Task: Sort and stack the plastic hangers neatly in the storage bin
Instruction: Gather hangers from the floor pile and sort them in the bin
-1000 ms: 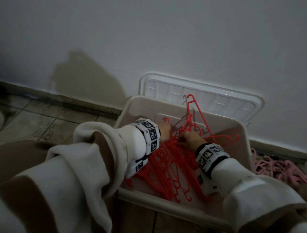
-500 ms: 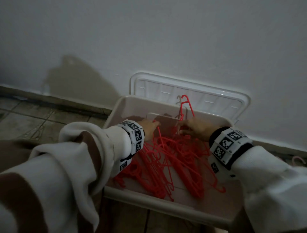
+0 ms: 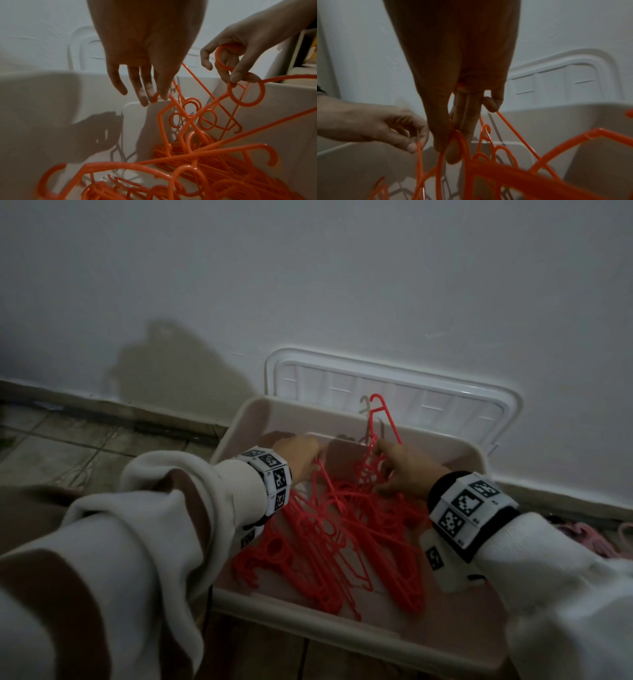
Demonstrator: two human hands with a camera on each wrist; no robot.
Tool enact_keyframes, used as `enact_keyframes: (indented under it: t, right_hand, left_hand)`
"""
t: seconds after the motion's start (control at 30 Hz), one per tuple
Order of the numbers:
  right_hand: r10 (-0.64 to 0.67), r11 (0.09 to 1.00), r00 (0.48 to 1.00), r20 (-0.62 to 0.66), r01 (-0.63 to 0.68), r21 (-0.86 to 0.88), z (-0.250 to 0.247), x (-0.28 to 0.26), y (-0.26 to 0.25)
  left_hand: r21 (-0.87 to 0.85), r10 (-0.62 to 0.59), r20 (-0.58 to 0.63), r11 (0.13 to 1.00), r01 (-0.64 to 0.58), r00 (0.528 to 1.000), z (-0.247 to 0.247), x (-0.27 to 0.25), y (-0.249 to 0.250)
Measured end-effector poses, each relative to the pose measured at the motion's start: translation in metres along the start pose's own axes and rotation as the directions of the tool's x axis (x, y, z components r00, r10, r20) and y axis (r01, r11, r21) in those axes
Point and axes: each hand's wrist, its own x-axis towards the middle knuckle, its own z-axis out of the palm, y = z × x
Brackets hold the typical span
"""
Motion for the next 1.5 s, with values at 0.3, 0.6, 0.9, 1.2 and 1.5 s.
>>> enact_keyframes:
  t: [0.3, 0.6, 0.9, 1.2, 1.5]
  right_hand:
    - [-0.057, 0.989, 0.998, 0.039, 0.062, -0.135, 0.002, 0.002, 0.002]
    - [-0.124, 0.992, 0.945, -0.302, 0.112, -0.055, -0.022, -0.005, 0.011]
    - [-0.163, 0.985, 0.889, -0.428, 0.124, -0.119, -0.028, -0.022, 0.016]
    - [-0.155, 0.988, 0.884, -0.442, 0.129, -0.087, -0.023, -0.024, 0.013]
    - [-0.169, 0.968, 0.833, -0.527, 0.242, 0.071, -0.019, -0.018, 0.010]
  left_hand:
    - [-0.043, -0.070, -0.283, 0.997, 0.060, 0.957, -0.011, 0.006, 0.008]
    - [-0.004, -0.167, -0.346, 0.984, 0.177, 0.923, -0.014, 0.003, -0.006]
    - [-0.215, -0.288, -0.312, 0.950, 0.228, 0.905, -0.009, -0.002, 0.002]
    - [-0.078, -0.045, 0.005, 0.996, 0.046, 0.999, 0.022, -0.009, 0.027]
    - [-0.268, -0.209, -0.106, 0.947, 0.175, 0.972, 0.022, -0.021, 0.051]
